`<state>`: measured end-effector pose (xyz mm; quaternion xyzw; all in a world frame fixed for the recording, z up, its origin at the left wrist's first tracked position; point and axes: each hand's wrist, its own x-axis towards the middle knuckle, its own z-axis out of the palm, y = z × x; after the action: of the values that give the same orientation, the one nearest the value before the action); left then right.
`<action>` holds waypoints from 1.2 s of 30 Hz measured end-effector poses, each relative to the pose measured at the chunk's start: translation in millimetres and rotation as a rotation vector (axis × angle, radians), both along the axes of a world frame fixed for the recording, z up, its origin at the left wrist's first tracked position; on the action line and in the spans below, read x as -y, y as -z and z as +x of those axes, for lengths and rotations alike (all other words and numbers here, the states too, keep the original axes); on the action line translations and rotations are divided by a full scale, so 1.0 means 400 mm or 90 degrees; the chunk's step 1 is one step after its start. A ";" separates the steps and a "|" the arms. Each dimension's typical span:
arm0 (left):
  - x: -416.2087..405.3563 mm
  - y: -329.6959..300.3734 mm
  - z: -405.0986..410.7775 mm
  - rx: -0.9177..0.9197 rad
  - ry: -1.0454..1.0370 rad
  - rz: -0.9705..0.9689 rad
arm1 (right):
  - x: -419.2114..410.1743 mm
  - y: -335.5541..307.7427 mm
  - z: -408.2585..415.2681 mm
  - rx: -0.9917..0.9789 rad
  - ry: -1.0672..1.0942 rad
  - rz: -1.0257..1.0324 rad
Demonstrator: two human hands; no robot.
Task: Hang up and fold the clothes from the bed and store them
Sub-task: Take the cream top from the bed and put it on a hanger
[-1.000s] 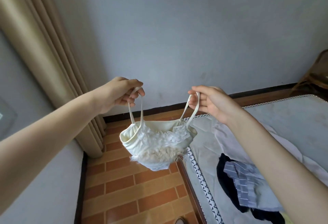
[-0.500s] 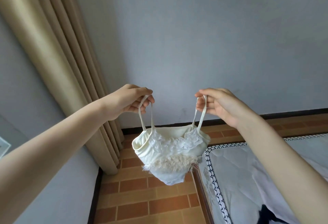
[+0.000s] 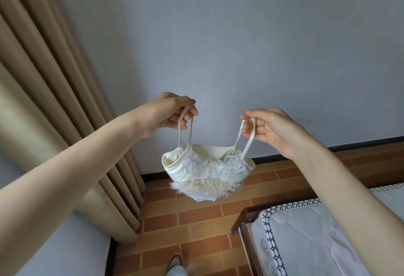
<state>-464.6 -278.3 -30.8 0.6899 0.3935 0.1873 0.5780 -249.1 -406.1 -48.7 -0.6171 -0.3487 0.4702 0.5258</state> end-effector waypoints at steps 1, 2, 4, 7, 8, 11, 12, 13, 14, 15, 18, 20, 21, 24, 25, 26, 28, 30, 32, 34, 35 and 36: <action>-0.043 0.003 0.015 -0.001 0.015 -0.001 | -0.032 0.003 0.007 0.002 0.009 0.001; -0.086 0.007 0.028 0.000 0.030 -0.004 | -0.063 0.006 0.014 0.004 0.019 0.003; -0.167 0.010 0.053 0.000 0.062 -0.005 | -0.119 0.007 0.027 0.008 0.049 0.007; -0.286 0.003 0.096 -0.001 0.110 -0.005 | -0.199 0.010 0.049 0.008 0.102 0.012; -0.318 0.002 0.110 -0.004 0.125 -0.010 | -0.220 0.010 0.055 0.006 0.117 0.008; -0.405 -0.003 0.166 -0.012 0.183 -0.005 | -0.276 0.009 0.083 0.001 0.169 -0.004; -0.431 -0.004 0.188 -0.013 0.198 -0.002 | -0.290 0.011 0.095 -0.003 0.189 -0.007; -0.455 -0.005 0.210 -0.011 0.208 -0.002 | -0.301 0.013 0.106 -0.008 0.207 -0.010; -0.478 -0.005 0.233 -0.007 0.218 -0.004 | -0.312 0.016 0.118 -0.013 0.224 -0.013; -0.500 -0.004 0.258 -0.003 0.229 -0.007 | -0.322 0.020 0.130 -0.017 0.241 -0.018; -0.560 0.011 0.333 0.006 0.261 -0.016 | -0.351 0.033 0.173 -0.025 0.278 -0.033; -0.599 0.027 0.387 0.012 0.276 -0.021 | -0.376 0.041 0.211 -0.027 0.297 -0.038; -0.615 0.035 0.414 0.013 0.280 -0.021 | -0.390 0.044 0.230 -0.028 0.304 -0.040; -0.661 0.056 0.506 0.015 0.298 -0.030 | -0.434 0.057 0.304 -0.026 0.321 -0.047; -0.672 0.061 0.538 0.014 0.307 -0.031 | -0.445 0.058 0.327 -0.025 0.329 -0.050; -0.683 0.064 0.577 0.013 0.320 -0.028 | -0.457 0.060 0.356 -0.023 0.341 -0.052; -0.706 0.063 0.676 0.006 0.349 -0.013 | -0.476 0.059 0.428 -0.022 0.371 -0.052; -0.723 0.052 0.780 -0.004 0.380 0.001 | -0.489 0.048 0.500 -0.023 0.400 -0.049; -0.736 0.038 0.885 -0.014 0.417 0.018 | -0.500 0.036 0.569 -0.027 0.436 -0.043; -0.740 0.035 0.979 -0.022 0.447 0.027 | -0.505 0.022 0.629 -0.019 0.464 -0.050; -0.742 0.033 1.024 -0.020 0.464 0.030 | -0.506 0.015 0.659 -0.018 0.478 -0.050; -0.744 0.031 1.068 -0.017 0.480 0.033 | -0.506 0.009 0.689 -0.017 0.493 -0.050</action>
<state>-37.4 19.2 -43.4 0.8029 0.1144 -0.0377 0.5839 26.6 -203.8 -52.3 -0.7166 -0.0646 0.2578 0.6448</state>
